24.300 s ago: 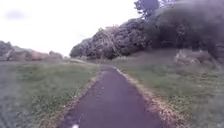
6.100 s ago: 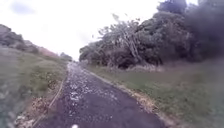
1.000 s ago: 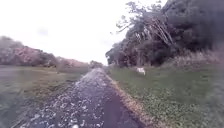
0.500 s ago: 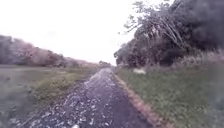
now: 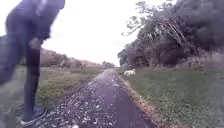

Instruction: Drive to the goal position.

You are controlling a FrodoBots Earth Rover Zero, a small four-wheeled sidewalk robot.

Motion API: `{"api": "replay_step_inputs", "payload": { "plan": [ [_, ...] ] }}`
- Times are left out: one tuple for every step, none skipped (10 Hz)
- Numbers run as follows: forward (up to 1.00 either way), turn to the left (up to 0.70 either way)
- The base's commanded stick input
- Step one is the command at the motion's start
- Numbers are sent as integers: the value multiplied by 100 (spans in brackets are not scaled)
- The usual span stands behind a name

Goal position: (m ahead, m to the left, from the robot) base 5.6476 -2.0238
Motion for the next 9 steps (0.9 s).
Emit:
{"api": "replay_step_inputs", "payload": {
  "plan": [
    [60,0],
    [60,0],
    [60,0],
    [60,0],
    [60,0],
    [60,0],
    [60,0],
    [60,0],
    [60,0]
  ]
}}
